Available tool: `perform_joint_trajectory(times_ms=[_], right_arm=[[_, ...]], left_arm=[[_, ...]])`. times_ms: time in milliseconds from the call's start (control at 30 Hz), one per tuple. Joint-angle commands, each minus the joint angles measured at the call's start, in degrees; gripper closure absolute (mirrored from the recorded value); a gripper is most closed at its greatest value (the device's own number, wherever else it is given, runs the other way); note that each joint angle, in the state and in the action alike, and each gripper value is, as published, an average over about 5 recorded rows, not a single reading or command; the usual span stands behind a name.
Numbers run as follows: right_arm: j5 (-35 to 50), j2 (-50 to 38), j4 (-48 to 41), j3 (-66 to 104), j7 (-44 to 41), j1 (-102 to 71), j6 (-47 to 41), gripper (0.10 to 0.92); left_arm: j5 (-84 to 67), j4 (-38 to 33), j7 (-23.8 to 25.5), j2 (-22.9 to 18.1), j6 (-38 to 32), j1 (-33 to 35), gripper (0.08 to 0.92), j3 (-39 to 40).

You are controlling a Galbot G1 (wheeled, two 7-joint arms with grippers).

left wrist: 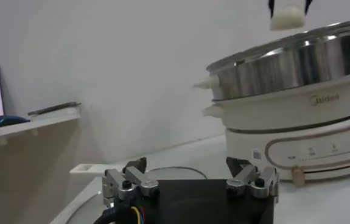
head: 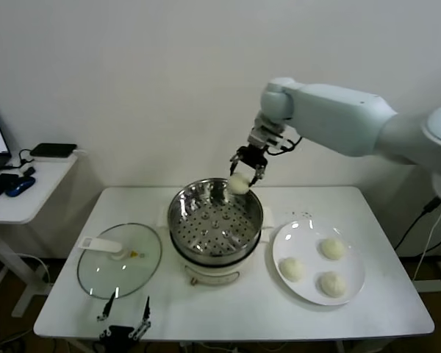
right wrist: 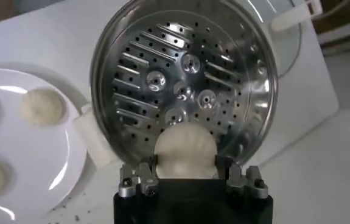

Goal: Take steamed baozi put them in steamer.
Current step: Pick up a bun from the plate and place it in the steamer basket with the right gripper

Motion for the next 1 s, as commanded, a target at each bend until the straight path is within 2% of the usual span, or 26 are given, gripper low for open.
perform_joint_trajectory(times_ms=[33,667,867,1000], right_arm=[[-5.33,7.77,-6.15,0.05,-0.06,-5.49,6.98,0.373],[-13.65,11.79,-20.66,9.11,4.11,-15.74,10.98,0.356],[-13.13,10.89,-19.58,9.84,5.97,-15.71,10.99,0.235],[-9.46,8.52,-15.87,8.23,5.2,-13.16,9.97,0.206]], left_arm=[[-0.01,-0.01,0.0,-0.02,-0.11,-0.06,0.177,0.14],[0.04,0.46,-0.04,0.13,-0.37,-0.59,0.177,0.01],[0.11,0.53,-0.02,0.1,-0.37,-0.62,0.177,-0.01],[0.24,0.19,0.01,0.05,-0.34,-0.34,0.177,-0.03]])
